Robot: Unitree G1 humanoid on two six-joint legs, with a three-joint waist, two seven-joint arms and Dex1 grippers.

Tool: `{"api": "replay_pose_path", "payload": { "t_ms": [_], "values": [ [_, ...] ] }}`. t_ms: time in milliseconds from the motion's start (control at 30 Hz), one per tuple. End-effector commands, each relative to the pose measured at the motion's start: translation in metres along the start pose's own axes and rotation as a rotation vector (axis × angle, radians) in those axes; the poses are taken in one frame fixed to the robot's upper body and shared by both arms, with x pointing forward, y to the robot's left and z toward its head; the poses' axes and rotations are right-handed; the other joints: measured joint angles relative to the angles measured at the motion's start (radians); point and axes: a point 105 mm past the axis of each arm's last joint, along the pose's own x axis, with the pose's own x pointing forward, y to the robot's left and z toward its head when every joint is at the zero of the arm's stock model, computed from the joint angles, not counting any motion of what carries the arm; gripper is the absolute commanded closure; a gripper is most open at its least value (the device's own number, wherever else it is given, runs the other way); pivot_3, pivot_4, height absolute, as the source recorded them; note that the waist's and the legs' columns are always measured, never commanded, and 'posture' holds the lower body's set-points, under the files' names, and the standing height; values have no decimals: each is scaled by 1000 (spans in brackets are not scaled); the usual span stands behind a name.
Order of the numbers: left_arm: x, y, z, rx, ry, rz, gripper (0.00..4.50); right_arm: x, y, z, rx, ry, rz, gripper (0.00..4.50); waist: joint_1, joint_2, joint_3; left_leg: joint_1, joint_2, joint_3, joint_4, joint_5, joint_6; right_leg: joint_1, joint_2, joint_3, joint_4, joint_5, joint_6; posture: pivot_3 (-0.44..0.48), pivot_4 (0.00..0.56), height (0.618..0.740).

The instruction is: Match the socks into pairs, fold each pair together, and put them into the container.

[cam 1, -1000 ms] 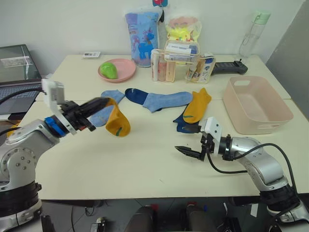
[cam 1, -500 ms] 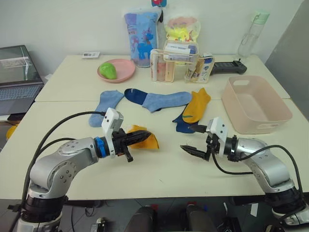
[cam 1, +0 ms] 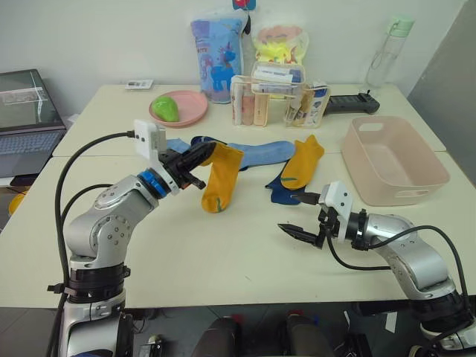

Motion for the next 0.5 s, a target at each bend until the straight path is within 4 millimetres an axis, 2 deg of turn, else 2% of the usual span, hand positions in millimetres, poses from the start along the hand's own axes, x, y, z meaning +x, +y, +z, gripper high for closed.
{"api": "replay_pose_path", "payload": {
  "t_ms": [33, 200, 300, 367, 433, 500],
  "values": [
    [-4, 19, 29, 110, -109, 115, 4470, -2, -2, 12, -42, -34, 0, 0, 0, 0, 0, 0, 0, 0, 0, 0, 0, 0, 0, 0, 0, 0, 0, 0, 150, 740],
    [-15, 38, 46, 147, -155, 225, 4470, -1, -3, 12, -44, -35, 3, 0, -1, 0, 0, 0, 0, 0, 0, 0, 0, 0, 0, 0, 0, 0, 0, 0, 150, 740],
    [-20, 38, 44, 142, -128, 224, 4470, 0, -2, 13, -41, -40, 7, 0, -1, 0, 0, 0, 0, 0, 0, 0, 0, 0, 0, 0, 0, 0, 0, 0, 150, 740],
    [-22, 19, 28, 101, -48, 125, 4470, 2, -1, 12, -39, -42, 11, 0, -1, 0, 0, 0, 0, 0, 0, 0, 0, 0, 0, 0, 0, 0, 0, 0, 150, 740],
    [-27, -9, 6, 31, 75, -19, 4470, 2, -1, 12, -37, -43, 11, 0, -4, 0, 0, 0, 0, 0, -1, 0, 0, 0, 0, 0, 0, 0, 0, 0, 150, 740],
    [-37, -32, -16, -46, 195, -137, 4470, 1, -1, 12, -37, -43, 9, 0, -4, 0, 0, 0, 0, 0, -1, 0, 0, 0, 0, 1, 0, 0, 0, 0, 150, 740]
  ]
}}
